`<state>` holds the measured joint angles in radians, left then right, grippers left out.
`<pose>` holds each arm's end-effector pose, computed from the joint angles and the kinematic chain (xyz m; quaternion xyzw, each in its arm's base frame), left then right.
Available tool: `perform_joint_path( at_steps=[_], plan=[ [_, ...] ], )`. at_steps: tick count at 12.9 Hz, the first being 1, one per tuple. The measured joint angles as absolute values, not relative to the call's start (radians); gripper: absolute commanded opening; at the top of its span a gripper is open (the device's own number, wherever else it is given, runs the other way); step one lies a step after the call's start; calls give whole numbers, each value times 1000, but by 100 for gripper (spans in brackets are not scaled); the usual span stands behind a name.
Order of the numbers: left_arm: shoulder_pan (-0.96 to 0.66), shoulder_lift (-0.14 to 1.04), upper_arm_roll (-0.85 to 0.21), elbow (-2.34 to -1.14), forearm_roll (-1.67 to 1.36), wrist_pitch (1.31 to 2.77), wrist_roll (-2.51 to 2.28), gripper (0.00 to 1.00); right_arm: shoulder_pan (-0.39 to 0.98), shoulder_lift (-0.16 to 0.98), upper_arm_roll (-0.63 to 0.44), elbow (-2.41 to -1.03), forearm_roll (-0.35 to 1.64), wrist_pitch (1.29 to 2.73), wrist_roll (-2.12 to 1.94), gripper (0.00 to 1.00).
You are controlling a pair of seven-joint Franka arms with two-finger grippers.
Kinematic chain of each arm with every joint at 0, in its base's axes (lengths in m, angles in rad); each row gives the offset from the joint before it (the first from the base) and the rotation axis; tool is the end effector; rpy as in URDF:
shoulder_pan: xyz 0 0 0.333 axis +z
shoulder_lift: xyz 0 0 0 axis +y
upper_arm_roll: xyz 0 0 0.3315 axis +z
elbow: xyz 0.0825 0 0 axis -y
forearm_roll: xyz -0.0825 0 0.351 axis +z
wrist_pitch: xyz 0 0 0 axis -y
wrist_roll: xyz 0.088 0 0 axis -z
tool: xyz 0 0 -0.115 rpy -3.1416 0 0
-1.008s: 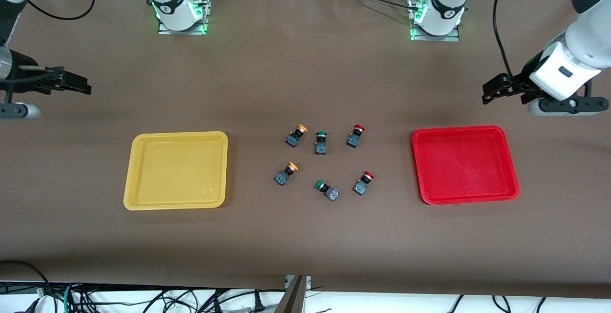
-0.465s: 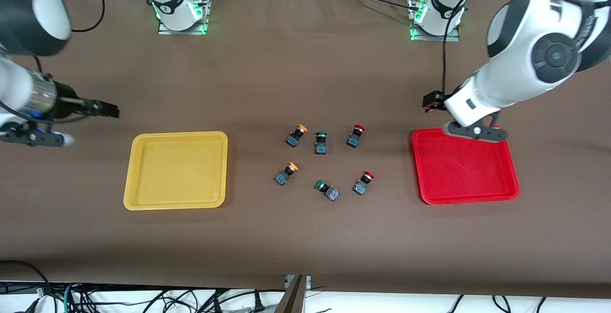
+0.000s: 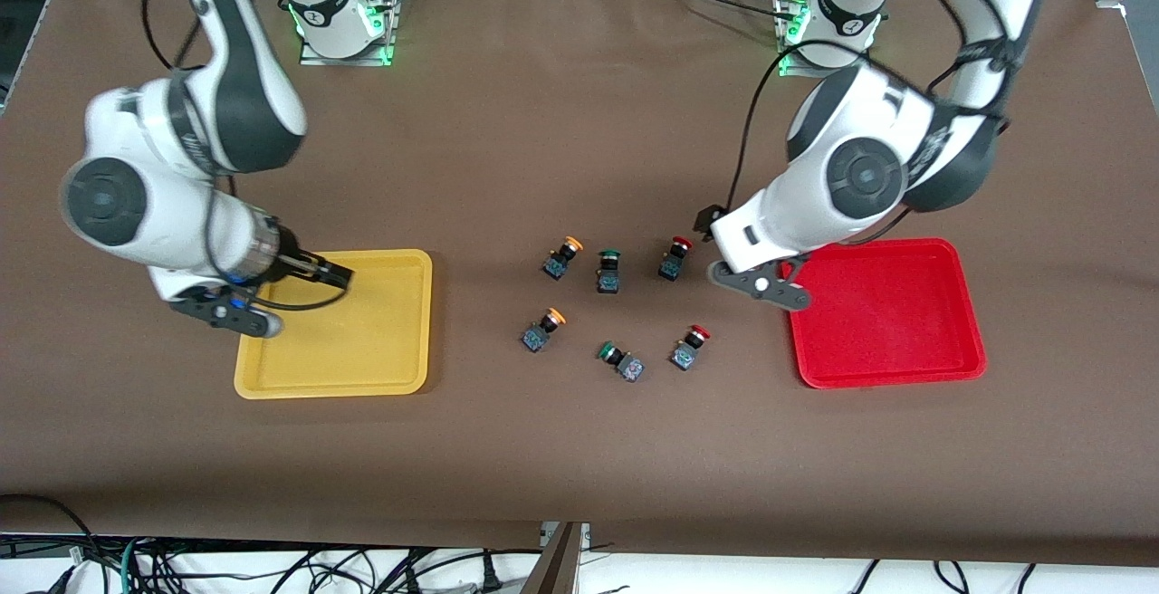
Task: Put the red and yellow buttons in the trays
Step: 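Reach both grippers down toward the cluster of buttons, then grasp the orange and red buttons with the right and left grippers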
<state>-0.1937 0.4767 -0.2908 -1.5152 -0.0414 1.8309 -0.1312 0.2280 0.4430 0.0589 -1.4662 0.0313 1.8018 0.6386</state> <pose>0.5839 -0.2782 0.4050 0.9812 -0.1575 -0.0936 0.0609 0.6246 0.1807 0.4352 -0.9816 0.1811 0.0601 0.0010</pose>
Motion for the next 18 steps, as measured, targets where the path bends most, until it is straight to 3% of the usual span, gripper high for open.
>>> perform_joint_path(
  at_steps=[5, 12, 18],
  plan=[
    [-240, 642, -296, -1513, -41, 1889, -56, 100, 362, 569, 60, -1467, 31, 1997, 919, 100],
    [-297, 703, -298, -1598, -26, 2070, -23, 100, 439, 696, 55, -1463, 13, 2274, 1114, 100],
    [-303, 706, -298, -1745, 36, 2263, -15, 100, 498, 839, 52, -1331, -77, 2308, 1246, 100]
  ],
)
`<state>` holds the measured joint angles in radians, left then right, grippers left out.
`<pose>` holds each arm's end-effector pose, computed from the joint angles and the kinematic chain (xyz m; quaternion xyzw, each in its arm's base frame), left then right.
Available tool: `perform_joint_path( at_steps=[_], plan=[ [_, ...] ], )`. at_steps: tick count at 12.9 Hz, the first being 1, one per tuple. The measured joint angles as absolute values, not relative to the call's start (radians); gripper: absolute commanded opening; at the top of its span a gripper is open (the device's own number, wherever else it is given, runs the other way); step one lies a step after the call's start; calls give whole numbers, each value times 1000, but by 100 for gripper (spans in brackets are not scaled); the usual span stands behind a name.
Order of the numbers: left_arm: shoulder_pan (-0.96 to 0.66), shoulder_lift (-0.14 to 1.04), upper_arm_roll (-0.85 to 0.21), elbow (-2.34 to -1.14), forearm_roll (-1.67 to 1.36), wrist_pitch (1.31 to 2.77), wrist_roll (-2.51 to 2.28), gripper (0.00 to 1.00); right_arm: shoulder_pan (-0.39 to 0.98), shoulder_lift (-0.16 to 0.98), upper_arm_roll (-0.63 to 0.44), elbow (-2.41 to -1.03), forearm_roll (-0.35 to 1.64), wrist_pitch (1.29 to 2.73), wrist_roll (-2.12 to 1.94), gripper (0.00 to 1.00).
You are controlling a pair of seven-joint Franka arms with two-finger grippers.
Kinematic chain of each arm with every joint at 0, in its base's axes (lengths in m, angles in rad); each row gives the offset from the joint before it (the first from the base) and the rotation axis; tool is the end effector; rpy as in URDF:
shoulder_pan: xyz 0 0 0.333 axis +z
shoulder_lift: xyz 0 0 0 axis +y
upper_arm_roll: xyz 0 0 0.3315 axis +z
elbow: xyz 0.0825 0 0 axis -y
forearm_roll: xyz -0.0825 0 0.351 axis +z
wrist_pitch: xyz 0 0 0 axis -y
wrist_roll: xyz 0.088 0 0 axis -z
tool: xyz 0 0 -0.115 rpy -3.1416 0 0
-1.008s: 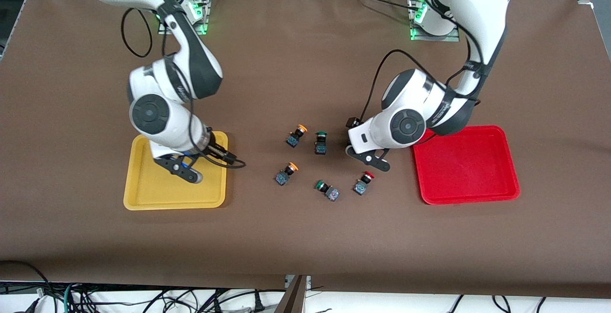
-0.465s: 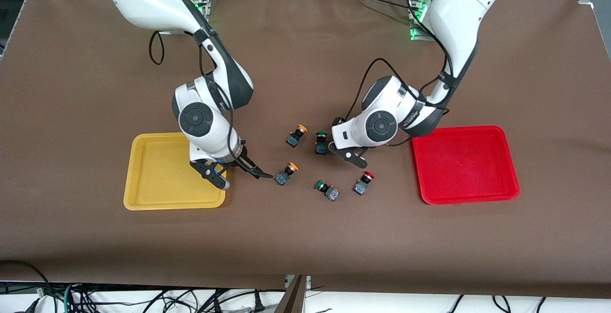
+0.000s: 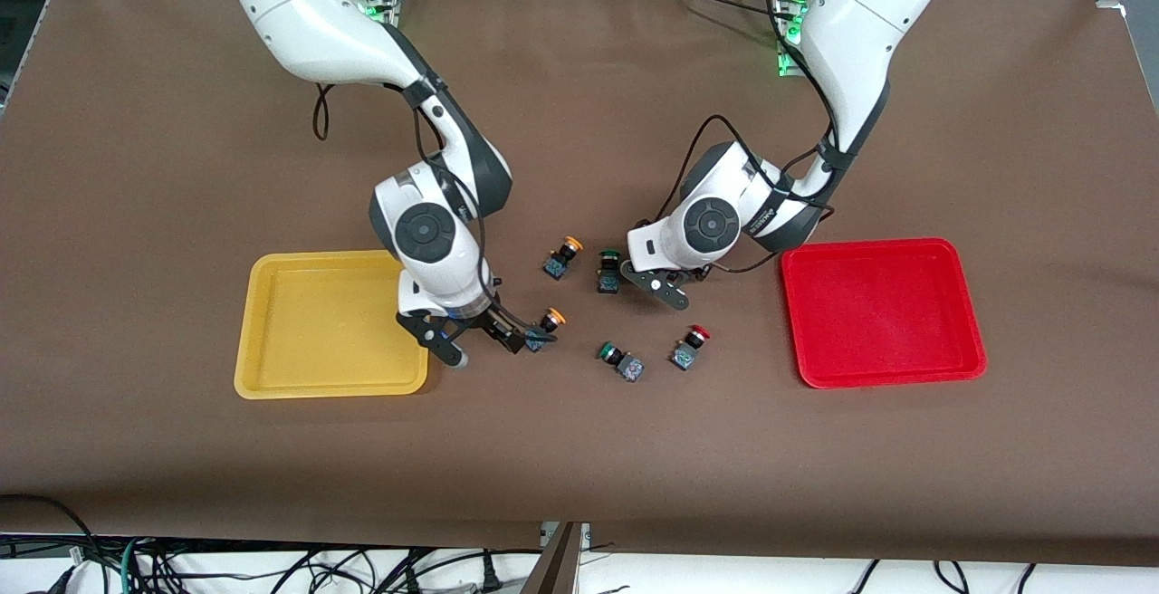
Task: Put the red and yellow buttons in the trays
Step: 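Grasp the orange and red buttons with the right and left grippers, then carry the orange and red buttons into the yellow and red trays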
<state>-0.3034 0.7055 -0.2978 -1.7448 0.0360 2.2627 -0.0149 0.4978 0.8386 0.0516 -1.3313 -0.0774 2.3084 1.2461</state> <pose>0.5330 -0.3428 0.2009 0.9547 -0.2741 -0.1003 0.0574 0.6383 0.3768 0.2622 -0.9423 0.3272 -0.0528 0.0472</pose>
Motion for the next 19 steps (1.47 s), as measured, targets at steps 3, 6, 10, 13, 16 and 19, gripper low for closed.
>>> perform_joint_path(
  at_steps=[3, 6, 10, 13, 16, 19],
  plan=[
    [-303, 706, -298, -1771, 40, 2297, -14, 100, 538, 918, 31, -1240, -83, 2312, 1290, 100],
    [-304, 705, -298, -1771, 40, 2299, -14, 100, 583, 982, 4, -1175, -83, 2312, 1308, 100],
    [-304, 705, -298, -1771, 41, 2299, -14, 68, 613, 1014, -2, -1162, -83, 2312, 1316, 24],
    [-303, 699, -296, -1770, 41, 2300, -14, 49, 615, 1014, -7, -1160, -84, 2312, 1309, 0],
    [-303, 693, -297, -1770, 41, 2293, -13, 44, 611, 1014, -16, -1151, -84, 2311, 1276, 0],
    [-302, 663, -300, -1760, 41, 2213, -13, 43, 560, 989, -18, -1122, -74, 2250, 1178, 0]
  ],
)
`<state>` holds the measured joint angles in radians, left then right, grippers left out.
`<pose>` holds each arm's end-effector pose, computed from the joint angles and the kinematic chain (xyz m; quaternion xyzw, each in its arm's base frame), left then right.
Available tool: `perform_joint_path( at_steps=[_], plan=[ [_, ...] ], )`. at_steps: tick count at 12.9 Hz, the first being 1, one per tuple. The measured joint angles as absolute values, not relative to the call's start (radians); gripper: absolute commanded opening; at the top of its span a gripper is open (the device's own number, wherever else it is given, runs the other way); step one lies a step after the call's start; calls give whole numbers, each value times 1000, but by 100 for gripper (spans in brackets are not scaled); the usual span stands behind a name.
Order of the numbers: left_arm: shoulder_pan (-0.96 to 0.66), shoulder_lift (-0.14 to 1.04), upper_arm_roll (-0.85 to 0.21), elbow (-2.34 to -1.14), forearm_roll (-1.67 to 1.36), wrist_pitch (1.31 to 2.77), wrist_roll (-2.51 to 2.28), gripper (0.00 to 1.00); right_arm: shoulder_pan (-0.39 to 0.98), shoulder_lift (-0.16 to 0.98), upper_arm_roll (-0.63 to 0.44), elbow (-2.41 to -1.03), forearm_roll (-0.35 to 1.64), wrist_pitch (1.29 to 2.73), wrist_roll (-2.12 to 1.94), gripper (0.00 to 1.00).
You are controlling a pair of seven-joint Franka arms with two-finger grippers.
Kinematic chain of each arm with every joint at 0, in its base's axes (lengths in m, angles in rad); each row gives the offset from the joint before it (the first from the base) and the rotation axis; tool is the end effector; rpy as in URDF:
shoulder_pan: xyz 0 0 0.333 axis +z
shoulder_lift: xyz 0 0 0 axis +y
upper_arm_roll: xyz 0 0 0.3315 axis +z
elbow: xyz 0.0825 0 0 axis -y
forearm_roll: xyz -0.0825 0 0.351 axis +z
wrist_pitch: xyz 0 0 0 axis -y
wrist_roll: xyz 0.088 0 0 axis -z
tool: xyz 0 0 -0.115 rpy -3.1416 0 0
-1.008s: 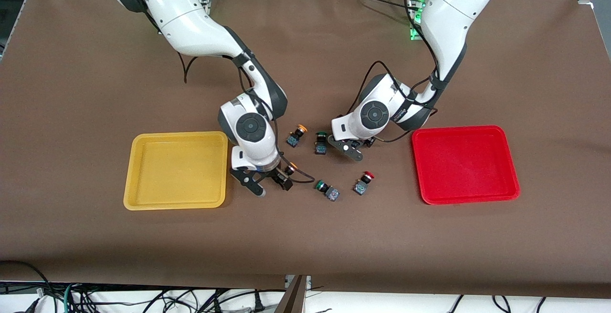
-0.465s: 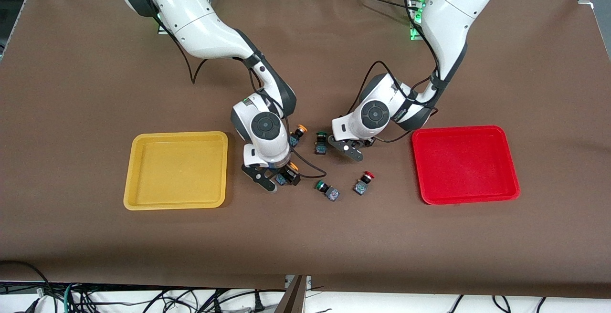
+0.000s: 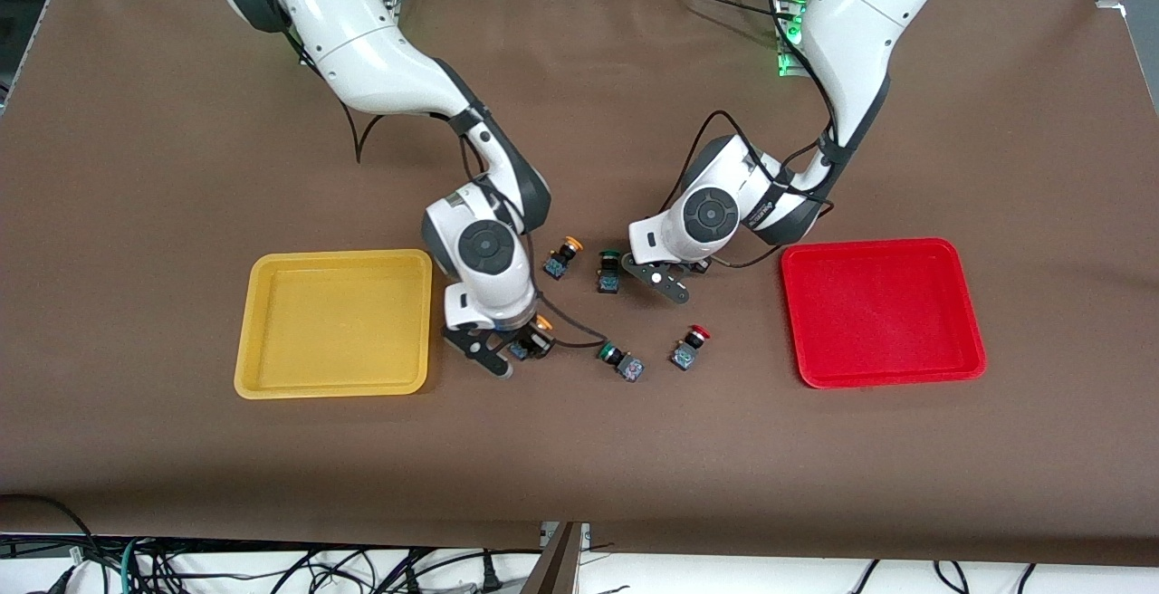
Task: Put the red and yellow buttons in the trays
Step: 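Carry the orange and red buttons into the yellow and red trays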
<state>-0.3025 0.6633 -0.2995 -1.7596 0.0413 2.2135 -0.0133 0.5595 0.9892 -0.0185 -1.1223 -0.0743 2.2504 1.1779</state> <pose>0.5275 -0.3399 0.2182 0.9524 -0.2805 -0.1091 0.0475 0.6578 0.3980 0.2347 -0.9546 0.2873 -0.0740 0.0278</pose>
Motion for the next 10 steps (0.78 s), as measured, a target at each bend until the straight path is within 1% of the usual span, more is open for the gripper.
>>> perform_joint_path(
  at_steps=[4, 6, 8, 10],
  plan=[
    [-277, 572, -290, -1720, 41, 2035, 33, 43, 424, 882, -20, -1110, 16, 2042, 816, 0],
    [-226, 545, -286, -1686, 41, 1933, 135, 43, 350, 853, -20, -1110, 25, 1947, 623, 0],
    [-153, 541, -285, -1659, 42, 1869, 289, 43, 298, 849, -30, -1124, 23, 1880, 464, 0],
    [-78, 541, -280, -1655, 42, 1852, 469, 43, 281, 850, -89, -1182, 23, 1871, 310, 0]
  ],
)
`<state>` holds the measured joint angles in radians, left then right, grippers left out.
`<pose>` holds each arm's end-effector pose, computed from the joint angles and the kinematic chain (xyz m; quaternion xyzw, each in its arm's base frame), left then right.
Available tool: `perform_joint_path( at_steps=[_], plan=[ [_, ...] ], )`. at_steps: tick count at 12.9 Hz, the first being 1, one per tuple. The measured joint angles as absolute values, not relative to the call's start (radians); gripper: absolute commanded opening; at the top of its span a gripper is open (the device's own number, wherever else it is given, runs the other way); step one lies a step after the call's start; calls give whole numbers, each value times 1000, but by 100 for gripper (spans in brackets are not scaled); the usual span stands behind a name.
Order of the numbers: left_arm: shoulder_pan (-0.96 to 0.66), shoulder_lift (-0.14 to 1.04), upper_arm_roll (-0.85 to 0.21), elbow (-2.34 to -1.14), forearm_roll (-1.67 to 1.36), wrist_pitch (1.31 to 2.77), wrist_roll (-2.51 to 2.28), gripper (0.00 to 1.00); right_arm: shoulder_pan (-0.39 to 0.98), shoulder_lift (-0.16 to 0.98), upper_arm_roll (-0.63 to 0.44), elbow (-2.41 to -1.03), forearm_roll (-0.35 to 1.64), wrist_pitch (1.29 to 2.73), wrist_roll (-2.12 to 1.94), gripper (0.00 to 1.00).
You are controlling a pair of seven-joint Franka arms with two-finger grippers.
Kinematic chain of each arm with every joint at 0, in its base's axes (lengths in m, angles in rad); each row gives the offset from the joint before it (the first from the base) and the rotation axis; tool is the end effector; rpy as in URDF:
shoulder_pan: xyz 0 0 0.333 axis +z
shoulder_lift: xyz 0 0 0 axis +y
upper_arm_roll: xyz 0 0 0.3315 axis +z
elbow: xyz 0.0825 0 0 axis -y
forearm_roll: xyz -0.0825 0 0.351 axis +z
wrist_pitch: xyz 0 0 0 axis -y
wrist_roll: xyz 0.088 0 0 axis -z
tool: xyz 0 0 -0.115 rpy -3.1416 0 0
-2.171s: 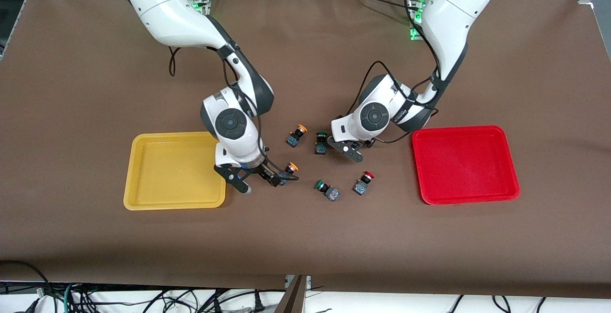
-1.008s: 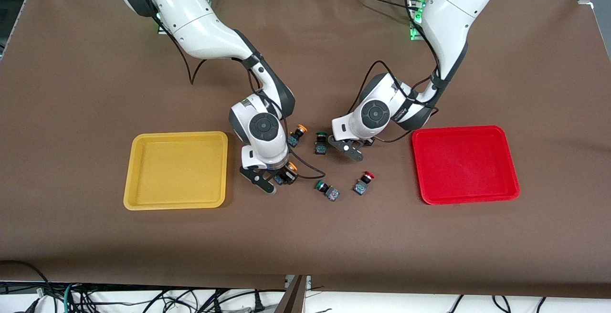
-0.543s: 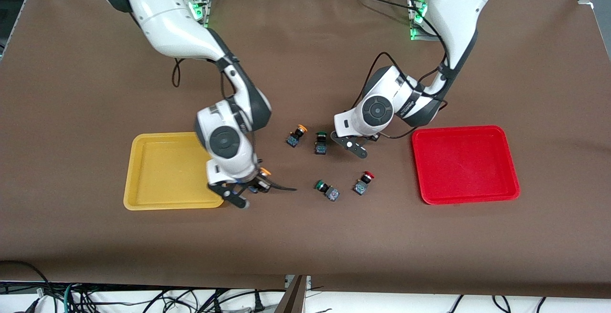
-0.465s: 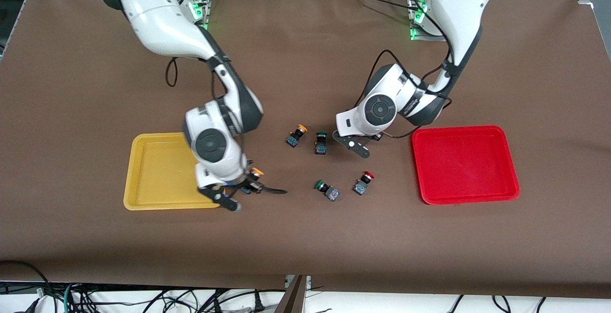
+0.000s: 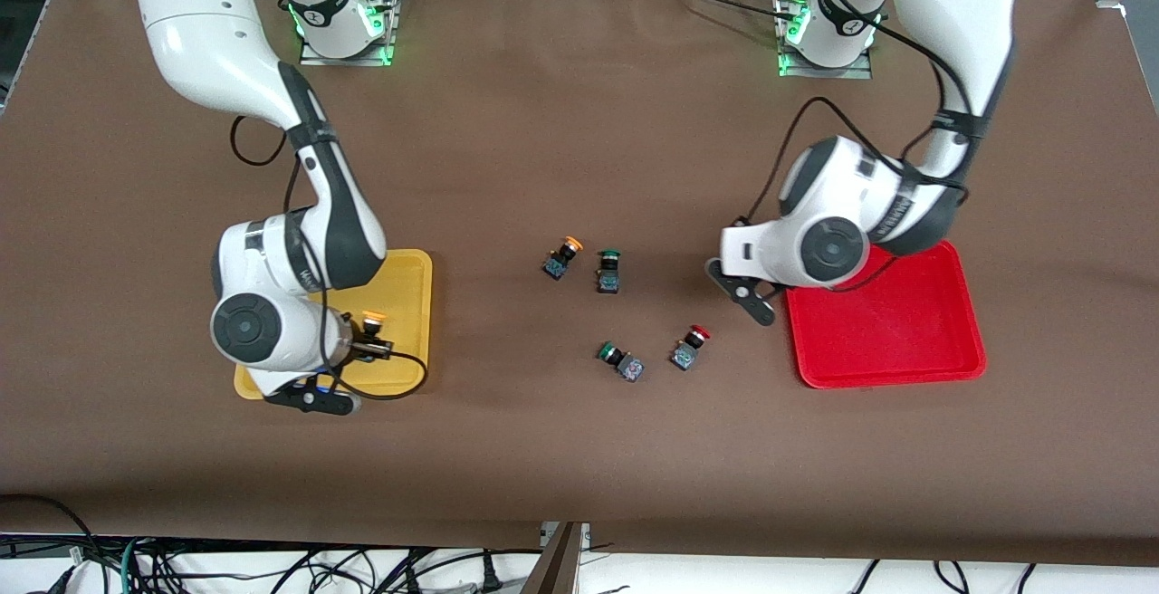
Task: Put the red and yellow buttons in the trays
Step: 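Carry the orange and red buttons into the yellow and red trays, then open both grippers and move them back toward the remaining buttons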
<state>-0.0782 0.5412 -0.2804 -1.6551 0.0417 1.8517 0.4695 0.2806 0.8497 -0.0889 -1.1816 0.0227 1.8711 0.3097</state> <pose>0.5875 -0.1947 0.3086 0.9015 -0.3980 -0.1575 0.0636 0.7058 0.1576 0.2817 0.9953 -0.0506 -0.0701 0.0426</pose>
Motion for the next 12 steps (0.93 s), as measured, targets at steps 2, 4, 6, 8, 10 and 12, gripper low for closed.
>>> perform_joint_path(
  at_steps=[2, 4, 6, 8, 10, 12],
  plan=[
    [-5, 546, -274, -1655, 42, 1849, 644, 43, 269, 851, -144, -1234, 23, 1873, 216, 0],
    [63, 559, -272, -1655, 44, 1852, 794, 42, 241, 850, -165, -1260, 23, 1873, 149, 0],
    [104, 584, -272, -1656, 85, 1878, 892, 41, 205, 850, -166, -1273, 25, 1874, 106, 0],
    [140, 620, -271, -1659, 104, 1926, 976, 38, 194, 845, -166, -1300, 26, 1890, 98, 0],
    [187, 667, -271, -1661, 104, 1979, 1069, 38, 195, 830, -166, -1369, 27, 1962, 98, 0],
    [216, 702, -272, -1662, 104, 2016, 1129, 38, 193, 812, -166, -1436, 27, 2017, 98, 86]
  ],
)
